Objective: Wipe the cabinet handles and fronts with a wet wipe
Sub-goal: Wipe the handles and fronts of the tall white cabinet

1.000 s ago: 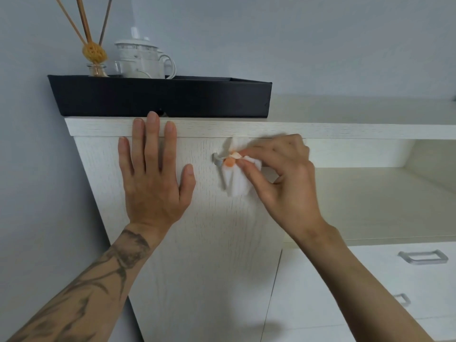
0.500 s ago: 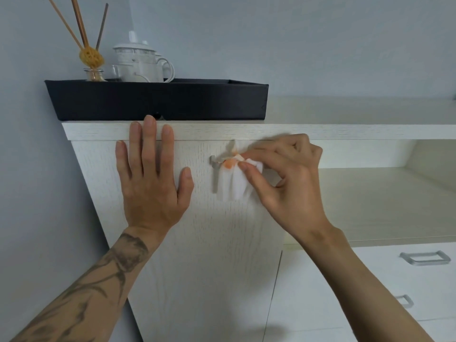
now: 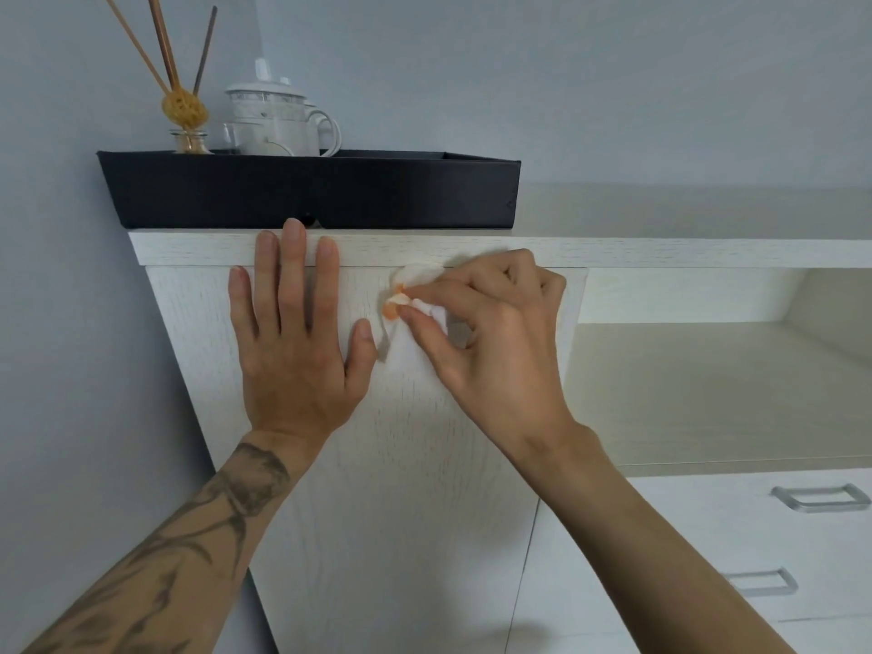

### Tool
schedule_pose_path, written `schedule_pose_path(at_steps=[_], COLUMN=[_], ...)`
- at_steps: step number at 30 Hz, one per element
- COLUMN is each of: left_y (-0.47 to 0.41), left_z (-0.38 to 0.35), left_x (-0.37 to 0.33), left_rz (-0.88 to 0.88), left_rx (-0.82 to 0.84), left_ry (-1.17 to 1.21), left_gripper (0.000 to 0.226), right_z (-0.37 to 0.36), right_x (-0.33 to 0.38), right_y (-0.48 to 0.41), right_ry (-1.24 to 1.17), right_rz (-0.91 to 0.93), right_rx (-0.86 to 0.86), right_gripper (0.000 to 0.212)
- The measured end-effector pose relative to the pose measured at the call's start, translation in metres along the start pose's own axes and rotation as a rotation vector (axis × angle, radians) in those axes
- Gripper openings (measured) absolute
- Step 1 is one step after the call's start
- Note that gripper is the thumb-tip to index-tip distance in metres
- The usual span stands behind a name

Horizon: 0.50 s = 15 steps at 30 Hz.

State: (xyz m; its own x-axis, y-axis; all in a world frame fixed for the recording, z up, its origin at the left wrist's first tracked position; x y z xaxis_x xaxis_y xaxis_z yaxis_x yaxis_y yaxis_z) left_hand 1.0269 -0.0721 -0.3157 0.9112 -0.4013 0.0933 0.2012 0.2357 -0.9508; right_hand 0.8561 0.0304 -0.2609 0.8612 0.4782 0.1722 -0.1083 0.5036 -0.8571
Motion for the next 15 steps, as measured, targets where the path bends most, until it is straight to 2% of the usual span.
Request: schedule_pose_path(at_steps=[5,15], left_y=[0.001,0.0], left_z=[-0.001,-0.001], left_x=[-0.001,0.001], left_rz=[0.008,0.019], left_rx=[-0.003,0.0], left_ry=[-0.005,0.003], left_gripper=[0.074,0.073], right_z=[-0.001,-0.008], right_x=[0.009,0.017], right_y=[0.002,-0.005], right_ry=[0.08,0.139], right_rz=[-0.029,-0.114], right_rx=[-0.09,-0.108], right_gripper=[0.011,0.008])
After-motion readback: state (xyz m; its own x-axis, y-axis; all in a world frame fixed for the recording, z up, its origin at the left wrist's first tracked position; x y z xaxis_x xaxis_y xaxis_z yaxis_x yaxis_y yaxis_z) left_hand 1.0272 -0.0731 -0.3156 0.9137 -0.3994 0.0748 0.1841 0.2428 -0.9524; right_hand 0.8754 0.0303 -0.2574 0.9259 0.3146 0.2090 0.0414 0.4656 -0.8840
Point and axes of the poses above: each hand's wrist, its own y-axis away from the middle knuckle, its own z-axis out of the back of the hand, x = y × z, the point moved 5 cm from there along -y, towards the middle knuckle, and after that the axes turned 10 degrees about x, right-handed, at the moved point
